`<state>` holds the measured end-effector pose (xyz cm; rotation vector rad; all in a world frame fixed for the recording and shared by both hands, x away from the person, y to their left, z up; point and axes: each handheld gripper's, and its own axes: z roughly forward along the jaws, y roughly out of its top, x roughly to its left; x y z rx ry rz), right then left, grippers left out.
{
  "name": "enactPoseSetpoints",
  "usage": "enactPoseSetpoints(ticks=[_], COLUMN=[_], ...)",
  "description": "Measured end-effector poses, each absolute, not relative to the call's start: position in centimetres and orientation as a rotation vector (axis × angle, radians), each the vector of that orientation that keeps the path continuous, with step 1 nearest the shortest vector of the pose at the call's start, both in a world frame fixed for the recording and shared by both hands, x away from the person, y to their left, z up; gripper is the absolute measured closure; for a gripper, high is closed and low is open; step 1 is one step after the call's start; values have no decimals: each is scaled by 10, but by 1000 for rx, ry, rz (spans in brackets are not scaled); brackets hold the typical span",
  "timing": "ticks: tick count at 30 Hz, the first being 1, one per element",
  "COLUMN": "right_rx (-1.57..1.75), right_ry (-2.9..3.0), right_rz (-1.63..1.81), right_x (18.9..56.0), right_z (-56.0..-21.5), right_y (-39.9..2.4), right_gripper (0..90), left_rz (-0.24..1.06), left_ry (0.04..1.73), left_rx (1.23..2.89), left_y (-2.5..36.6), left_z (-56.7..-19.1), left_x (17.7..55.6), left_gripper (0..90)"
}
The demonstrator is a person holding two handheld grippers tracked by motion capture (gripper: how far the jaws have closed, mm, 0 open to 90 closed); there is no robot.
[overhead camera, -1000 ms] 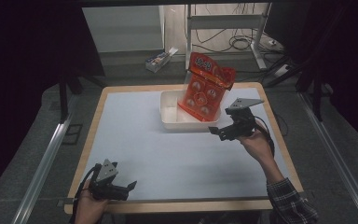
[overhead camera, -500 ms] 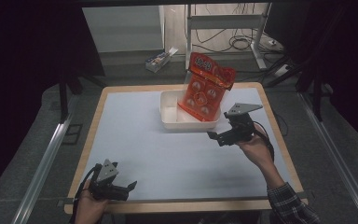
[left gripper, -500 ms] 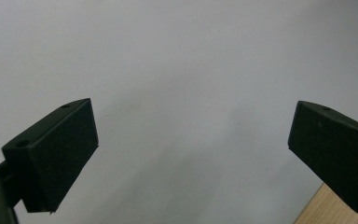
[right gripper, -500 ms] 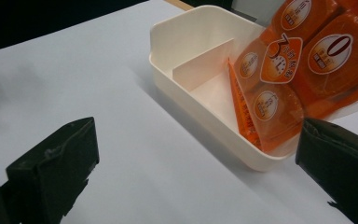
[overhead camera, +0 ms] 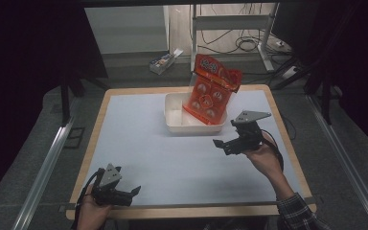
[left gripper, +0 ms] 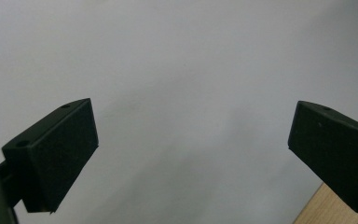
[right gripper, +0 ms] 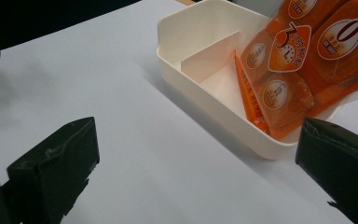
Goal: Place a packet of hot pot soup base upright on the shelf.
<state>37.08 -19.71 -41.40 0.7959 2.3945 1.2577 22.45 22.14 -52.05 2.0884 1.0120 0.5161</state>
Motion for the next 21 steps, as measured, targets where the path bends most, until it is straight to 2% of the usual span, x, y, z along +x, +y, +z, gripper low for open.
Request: enactPoseSetpoints(ticks=[21], right_rx=[785], right_ry=[2421], right_rz=[1243], right_x=[353], right_z=[-427], right_y=[-204], right_gripper=[0], left_rz=[522], left_ry=[1007], left_rx=[2092], left_y=[221], left_z=[-521], left_x=[224], left_gripper=[14])
